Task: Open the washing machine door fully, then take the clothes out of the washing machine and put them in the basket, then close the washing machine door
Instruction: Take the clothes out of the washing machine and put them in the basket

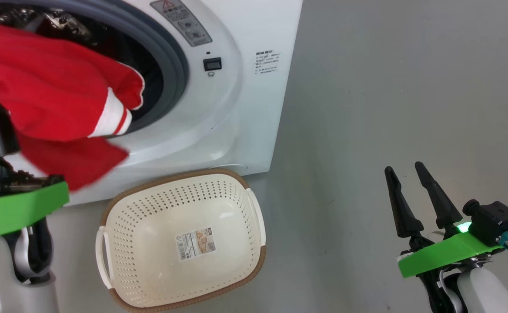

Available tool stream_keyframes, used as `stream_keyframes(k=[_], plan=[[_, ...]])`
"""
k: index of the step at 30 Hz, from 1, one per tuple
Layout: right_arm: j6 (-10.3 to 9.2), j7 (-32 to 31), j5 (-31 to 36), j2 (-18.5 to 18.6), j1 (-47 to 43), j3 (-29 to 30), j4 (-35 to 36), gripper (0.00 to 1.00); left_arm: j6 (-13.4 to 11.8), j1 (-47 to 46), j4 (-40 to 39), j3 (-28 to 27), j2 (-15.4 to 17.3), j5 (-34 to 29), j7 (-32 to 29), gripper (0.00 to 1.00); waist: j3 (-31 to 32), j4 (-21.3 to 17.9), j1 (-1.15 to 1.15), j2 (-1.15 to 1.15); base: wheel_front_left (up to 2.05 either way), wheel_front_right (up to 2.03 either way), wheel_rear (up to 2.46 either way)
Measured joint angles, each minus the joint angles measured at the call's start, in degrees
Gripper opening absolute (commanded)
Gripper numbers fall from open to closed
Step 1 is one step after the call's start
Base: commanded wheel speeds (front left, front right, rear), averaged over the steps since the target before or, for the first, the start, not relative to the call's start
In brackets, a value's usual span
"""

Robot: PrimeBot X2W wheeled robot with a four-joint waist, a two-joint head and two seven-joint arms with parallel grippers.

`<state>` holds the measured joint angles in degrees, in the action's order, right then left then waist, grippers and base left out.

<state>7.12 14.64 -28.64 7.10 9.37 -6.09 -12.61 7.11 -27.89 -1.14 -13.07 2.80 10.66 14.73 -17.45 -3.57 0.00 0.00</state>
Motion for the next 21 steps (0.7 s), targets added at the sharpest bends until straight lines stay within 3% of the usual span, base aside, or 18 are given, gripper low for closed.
stream_keyframes(k=[8, 21], plan=[[0.00, 0.00, 0.00, -0.12, 0.03, -0.05, 0.02, 1.00, 0.04, 3.13, 0.84, 1.29, -0.33, 0.10, 0.01, 0.00, -0.66, -0.32, 0.00, 0.00, 0.00, 0.00, 0.00], [-0.01, 0.00, 0.00, -0.36, 0.19, -0.26, 0.25, 1.00, 0.05, 7.98, 15.49, 3.85, -0.86, 2.10, -0.01, 0.00, -2.66, -1.46, 0.00, 0.00, 0.00, 0.00, 0.00]])
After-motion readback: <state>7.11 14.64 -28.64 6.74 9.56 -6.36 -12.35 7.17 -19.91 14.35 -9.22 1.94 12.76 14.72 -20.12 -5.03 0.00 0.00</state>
